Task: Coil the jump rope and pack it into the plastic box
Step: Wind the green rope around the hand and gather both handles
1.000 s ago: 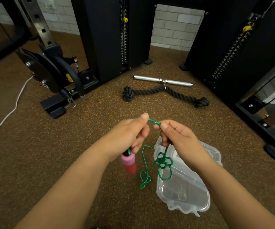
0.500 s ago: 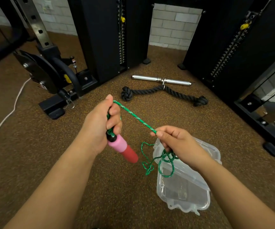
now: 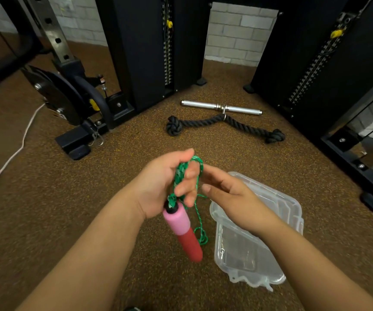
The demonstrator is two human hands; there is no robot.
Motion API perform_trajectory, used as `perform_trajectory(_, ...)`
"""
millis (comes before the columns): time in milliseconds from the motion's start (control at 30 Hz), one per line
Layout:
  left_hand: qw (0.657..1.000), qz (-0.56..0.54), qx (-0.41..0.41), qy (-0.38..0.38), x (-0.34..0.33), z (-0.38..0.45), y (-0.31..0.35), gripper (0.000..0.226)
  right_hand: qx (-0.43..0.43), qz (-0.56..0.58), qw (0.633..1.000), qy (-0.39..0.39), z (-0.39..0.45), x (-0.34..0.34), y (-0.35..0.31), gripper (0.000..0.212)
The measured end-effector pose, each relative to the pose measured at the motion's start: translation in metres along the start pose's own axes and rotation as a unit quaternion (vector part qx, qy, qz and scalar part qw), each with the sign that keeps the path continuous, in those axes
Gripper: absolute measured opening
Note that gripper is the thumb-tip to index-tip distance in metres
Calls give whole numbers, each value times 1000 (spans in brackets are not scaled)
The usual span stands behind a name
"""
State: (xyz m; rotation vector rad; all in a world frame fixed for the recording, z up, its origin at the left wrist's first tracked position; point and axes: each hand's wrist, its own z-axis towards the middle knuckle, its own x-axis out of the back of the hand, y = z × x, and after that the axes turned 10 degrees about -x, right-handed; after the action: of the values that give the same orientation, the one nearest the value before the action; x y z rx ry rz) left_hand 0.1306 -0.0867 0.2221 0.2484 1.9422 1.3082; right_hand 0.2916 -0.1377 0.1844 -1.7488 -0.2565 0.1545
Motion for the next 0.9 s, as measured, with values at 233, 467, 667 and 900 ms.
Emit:
perform_trajectory(233, 998, -57, -12, 27, 2, -3, 5, 41, -9, -21, 993, 119, 2, 7, 2, 21)
perform_trajectory(467, 985, -122, -89, 88, 6, 5, 2, 62, -33, -308, 946, 94, -3, -3, 14, 19)
perform_trajectory(667, 984, -41, -109, 137, 9, 5, 0, 74, 57, -338, 936, 84, -11, -3, -3, 27)
perform_trajectory(900, 974, 214, -11, 72, -1, 0, -8, 91, 95, -212, 969, 86, -16, 1, -20, 28)
